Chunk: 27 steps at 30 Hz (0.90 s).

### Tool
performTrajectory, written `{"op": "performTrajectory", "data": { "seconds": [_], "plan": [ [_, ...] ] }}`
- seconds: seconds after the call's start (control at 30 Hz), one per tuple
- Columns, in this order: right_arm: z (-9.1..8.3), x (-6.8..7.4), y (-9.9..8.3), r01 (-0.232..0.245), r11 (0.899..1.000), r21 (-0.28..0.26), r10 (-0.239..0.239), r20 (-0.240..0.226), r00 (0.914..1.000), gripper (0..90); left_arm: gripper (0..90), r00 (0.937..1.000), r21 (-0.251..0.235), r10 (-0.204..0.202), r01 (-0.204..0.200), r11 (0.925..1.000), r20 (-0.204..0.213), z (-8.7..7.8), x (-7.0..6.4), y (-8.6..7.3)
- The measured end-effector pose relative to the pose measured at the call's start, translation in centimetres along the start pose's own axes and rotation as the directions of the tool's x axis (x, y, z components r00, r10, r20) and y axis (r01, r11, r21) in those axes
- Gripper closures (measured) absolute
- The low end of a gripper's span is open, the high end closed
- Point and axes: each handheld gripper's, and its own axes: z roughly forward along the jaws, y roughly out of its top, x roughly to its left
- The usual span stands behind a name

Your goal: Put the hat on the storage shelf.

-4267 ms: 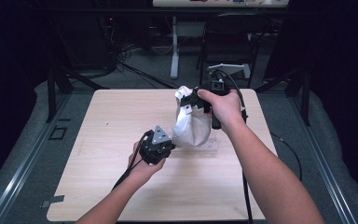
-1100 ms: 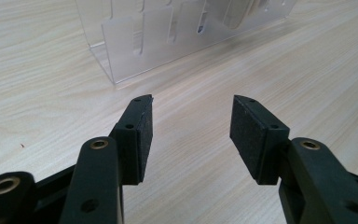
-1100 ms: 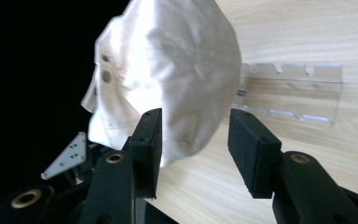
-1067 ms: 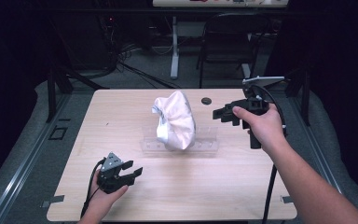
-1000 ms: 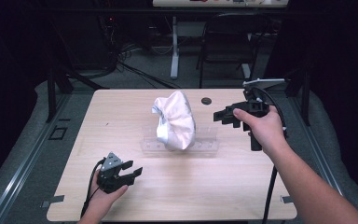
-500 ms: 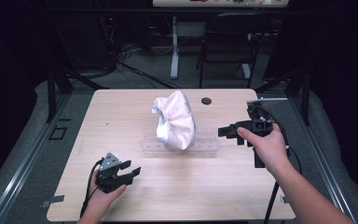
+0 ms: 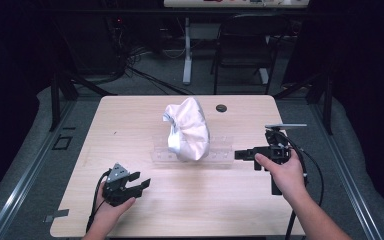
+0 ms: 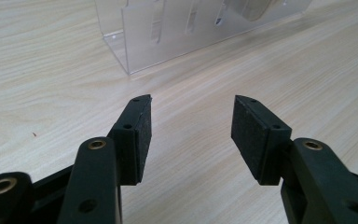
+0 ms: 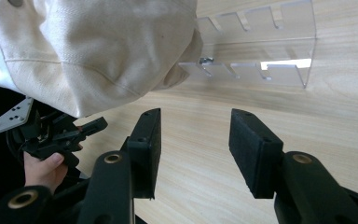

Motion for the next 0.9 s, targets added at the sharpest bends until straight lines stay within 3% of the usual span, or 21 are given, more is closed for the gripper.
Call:
{"op": "performTrajectory", "data": {
  "seconds": [0.13, 0.27, 0.5, 0.67, 0.9],
  "plan": [
    [-0.1, 0.3, -0.4, 0.028, 0.999, -0.037, -0.028, -0.023, 0.9993, 54.4, 48.3, 0.9997, -0.004, 0.022, -0.022, 0.9998, -0.014, -0.1, 0.2, 0.0],
    [-0.1, 0.7, -0.8, 0.05, 0.998, -0.043, -0.052, -0.035, 0.9981, 54.4, 48.2, 0.9999, -0.007, -0.004, 0.004, 1.0, -0.013, -0.3, 0.6, 0.0],
    [0.2, 1.0, -1.7, 0.066, 0.997, -0.039, -0.069, -0.077, 0.9947, 54.3, 48.3, 0.9999, -0.008, -0.01, 0.01, 0.9999, -0.013, -0.2, 0.7, 0.0],
    [0.1, 1.3, -2.7, 0.098, 0.994, -0.056, -0.102, -0.063, 0.9928, 53.4, 48.2, 0.9999, -0.005, -0.01, 0.01, 0.9999, -0.01, -0.2, 0.7, 0.0],
    [-0.3, 1.3, -3.9, 0.11, 0.989, -0.101, -0.113, -0.022, 0.9934, 51.4, 45.9, 1.0, -0.008, -0.001, 0.0, 1.0, -0.005, -0.1, 0.3, 0.0]
  ]
}}
